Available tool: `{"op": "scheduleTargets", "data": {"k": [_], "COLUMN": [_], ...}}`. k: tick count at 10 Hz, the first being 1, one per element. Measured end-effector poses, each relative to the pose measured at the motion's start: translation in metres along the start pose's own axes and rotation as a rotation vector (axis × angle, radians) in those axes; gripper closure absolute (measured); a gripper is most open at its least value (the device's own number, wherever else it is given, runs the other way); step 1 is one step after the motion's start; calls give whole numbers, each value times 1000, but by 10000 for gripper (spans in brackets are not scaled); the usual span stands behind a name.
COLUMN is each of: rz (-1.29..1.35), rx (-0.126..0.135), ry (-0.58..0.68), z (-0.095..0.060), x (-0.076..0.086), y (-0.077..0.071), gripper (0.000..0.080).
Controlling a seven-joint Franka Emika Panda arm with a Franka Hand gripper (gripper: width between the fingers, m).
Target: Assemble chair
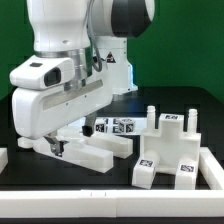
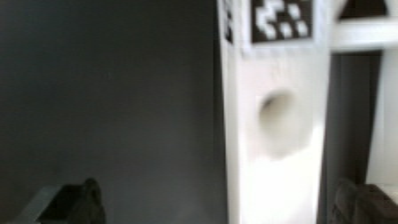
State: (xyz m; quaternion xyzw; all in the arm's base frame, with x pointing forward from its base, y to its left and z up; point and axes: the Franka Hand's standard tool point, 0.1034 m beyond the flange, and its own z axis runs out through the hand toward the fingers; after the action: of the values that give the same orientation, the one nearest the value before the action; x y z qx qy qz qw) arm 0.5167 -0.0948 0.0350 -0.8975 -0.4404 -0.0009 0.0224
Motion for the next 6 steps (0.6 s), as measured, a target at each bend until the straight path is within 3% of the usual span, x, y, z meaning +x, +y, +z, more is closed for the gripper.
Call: {"op": "scheduleTargets", "data": {"k": [2,4,6], "rz": [9,44,64], "rx": [7,19,15], "ry": [-13,-17,-12], "z": [16,26,24], "x": [-16,-6,2], "y": [-7,-15,-13], "gripper": [151,151,151]}}
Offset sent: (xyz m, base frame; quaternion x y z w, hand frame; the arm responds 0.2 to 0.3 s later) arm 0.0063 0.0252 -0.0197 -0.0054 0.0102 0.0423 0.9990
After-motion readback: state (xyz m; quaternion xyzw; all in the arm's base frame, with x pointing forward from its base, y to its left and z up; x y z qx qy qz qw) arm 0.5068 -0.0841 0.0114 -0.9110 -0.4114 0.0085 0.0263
